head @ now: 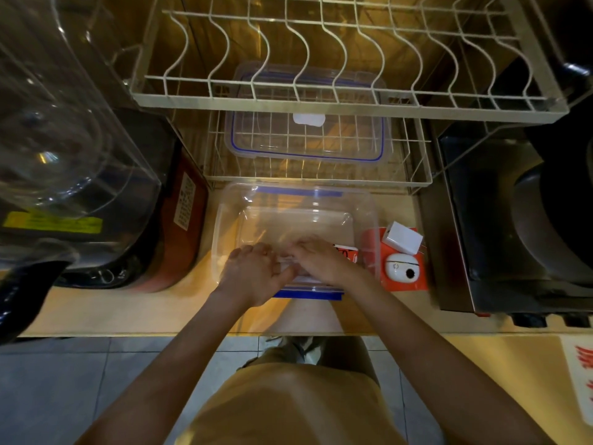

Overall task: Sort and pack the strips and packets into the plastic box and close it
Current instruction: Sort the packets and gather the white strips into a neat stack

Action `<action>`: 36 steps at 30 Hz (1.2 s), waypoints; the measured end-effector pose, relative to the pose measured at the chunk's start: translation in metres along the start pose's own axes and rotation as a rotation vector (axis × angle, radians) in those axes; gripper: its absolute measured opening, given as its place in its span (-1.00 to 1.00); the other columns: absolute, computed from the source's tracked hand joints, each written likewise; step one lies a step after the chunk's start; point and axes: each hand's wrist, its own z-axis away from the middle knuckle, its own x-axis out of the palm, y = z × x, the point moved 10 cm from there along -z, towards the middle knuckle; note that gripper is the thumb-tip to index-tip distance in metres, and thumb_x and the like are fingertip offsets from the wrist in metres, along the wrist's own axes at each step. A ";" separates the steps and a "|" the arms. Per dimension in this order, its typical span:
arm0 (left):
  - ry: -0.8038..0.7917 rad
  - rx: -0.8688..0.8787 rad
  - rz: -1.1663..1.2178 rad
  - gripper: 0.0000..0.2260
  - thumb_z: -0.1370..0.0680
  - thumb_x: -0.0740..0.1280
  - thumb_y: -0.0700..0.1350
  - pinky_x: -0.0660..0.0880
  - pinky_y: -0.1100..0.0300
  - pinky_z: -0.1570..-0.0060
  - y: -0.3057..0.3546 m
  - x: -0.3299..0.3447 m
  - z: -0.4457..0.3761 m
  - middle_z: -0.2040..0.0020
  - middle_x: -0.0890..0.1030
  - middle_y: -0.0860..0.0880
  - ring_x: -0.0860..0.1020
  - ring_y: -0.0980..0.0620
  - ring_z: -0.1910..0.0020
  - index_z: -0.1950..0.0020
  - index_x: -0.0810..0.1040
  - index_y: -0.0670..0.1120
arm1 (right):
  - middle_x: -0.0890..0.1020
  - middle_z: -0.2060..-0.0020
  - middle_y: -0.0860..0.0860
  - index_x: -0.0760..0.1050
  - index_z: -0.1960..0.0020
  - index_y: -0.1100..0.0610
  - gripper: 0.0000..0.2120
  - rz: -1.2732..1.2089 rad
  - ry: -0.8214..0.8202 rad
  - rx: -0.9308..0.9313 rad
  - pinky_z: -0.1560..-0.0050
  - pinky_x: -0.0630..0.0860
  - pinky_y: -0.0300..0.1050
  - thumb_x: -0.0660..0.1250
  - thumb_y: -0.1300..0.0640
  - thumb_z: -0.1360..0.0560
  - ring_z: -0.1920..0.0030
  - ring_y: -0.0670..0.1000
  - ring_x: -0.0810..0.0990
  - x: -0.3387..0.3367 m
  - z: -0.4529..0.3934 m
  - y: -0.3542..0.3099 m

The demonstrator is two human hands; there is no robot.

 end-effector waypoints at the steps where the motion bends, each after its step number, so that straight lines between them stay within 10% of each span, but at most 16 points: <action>1: -0.004 -0.012 -0.001 -0.31 -0.43 -0.13 0.36 0.28 -0.02 -0.29 -0.001 0.000 0.000 -0.36 0.44 -0.09 0.39 -0.11 -0.32 -0.32 0.45 0.01 | 0.58 -0.18 0.10 0.54 -0.17 0.13 -0.55 -0.080 0.029 0.007 -0.27 0.39 0.05 -0.03 -0.09 -0.61 -0.20 0.06 0.50 -0.005 0.000 0.003; 8: 0.012 -0.023 -0.004 -0.38 -0.50 -0.01 0.32 0.10 -0.03 -0.43 -0.001 -0.001 0.002 -0.43 0.34 -0.06 0.26 -0.06 -0.42 -0.41 0.29 -0.05 | 0.60 0.14 0.07 0.53 -0.04 0.19 -0.52 -0.624 0.336 0.351 0.06 0.51 -0.06 -0.03 -0.12 -0.61 0.11 0.04 0.57 -0.054 0.027 0.047; 15: -0.131 -0.019 0.000 -0.31 -0.51 -0.04 0.32 -0.07 -0.05 -0.48 0.000 0.011 -0.003 -0.55 0.07 -0.01 0.04 0.00 -0.53 -0.51 0.05 -0.08 | 0.58 -0.11 0.16 0.46 -0.19 0.15 -0.45 -0.527 0.224 0.461 -0.34 0.39 0.11 -0.04 -0.25 -0.56 -0.17 0.15 0.53 -0.037 0.035 0.052; 20: -0.069 -0.009 0.103 -0.37 -0.50 0.07 0.30 0.14 0.01 -0.41 0.001 0.003 -0.002 -0.46 0.28 -0.06 0.25 -0.06 -0.43 -0.43 0.26 -0.07 | 0.43 -0.36 0.15 0.31 -0.41 0.14 -0.29 -0.467 0.165 0.479 -0.41 0.29 0.11 -0.07 -0.34 -0.49 -0.34 0.14 0.41 -0.022 0.031 0.050; 36: 0.034 -0.149 0.203 -0.73 -0.50 0.31 -0.16 0.44 0.10 -0.11 -0.016 -0.010 -0.025 -0.23 0.52 -0.07 0.48 -0.08 -0.21 -0.20 0.53 -0.05 | 0.60 0.20 0.05 0.48 0.05 0.11 -0.60 -0.571 0.248 0.399 -0.01 0.49 -0.03 -0.01 -0.12 -0.60 0.14 0.04 0.58 -0.041 0.043 0.052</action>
